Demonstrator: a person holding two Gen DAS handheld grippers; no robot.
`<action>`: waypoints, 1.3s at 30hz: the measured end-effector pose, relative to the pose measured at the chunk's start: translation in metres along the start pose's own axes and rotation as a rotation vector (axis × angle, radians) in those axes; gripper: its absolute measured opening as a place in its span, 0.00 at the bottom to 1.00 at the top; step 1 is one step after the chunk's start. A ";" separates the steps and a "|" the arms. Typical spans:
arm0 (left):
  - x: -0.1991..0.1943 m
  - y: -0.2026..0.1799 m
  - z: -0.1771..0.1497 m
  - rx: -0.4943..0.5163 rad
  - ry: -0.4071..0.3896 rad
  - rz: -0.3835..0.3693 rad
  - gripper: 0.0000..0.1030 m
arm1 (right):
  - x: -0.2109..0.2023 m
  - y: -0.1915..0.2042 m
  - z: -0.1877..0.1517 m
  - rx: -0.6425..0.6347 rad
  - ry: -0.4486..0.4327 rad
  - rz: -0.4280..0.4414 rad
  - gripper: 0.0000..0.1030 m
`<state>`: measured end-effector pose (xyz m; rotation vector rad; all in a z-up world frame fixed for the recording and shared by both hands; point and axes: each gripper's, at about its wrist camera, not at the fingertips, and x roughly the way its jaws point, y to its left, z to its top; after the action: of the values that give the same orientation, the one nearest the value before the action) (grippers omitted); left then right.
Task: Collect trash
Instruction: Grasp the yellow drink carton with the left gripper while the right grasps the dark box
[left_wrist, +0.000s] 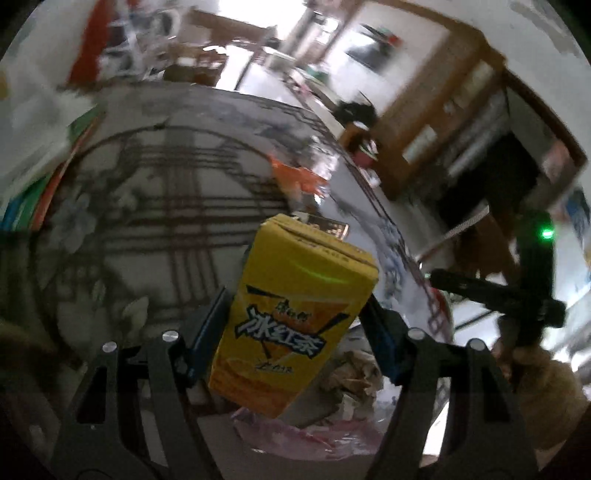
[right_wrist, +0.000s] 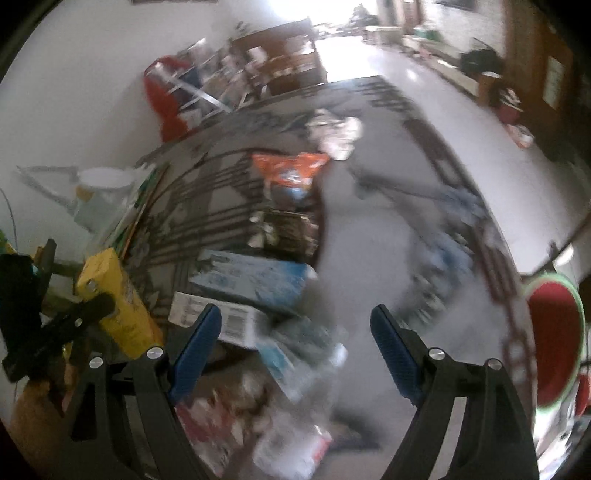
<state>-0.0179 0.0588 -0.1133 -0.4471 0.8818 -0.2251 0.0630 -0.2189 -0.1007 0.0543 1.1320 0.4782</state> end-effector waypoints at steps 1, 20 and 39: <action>-0.003 0.003 -0.001 -0.021 -0.006 0.004 0.66 | 0.008 0.004 0.007 -0.019 0.006 -0.007 0.78; 0.018 0.023 0.003 -0.079 0.038 0.033 0.66 | 0.171 0.038 0.073 -0.417 0.310 -0.161 0.81; 0.029 0.028 0.010 -0.113 0.048 0.030 0.66 | 0.109 0.027 0.072 -0.293 0.137 -0.040 0.69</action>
<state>0.0081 0.0760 -0.1411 -0.5351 0.9509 -0.1595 0.1536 -0.1373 -0.1550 -0.2593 1.1842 0.6153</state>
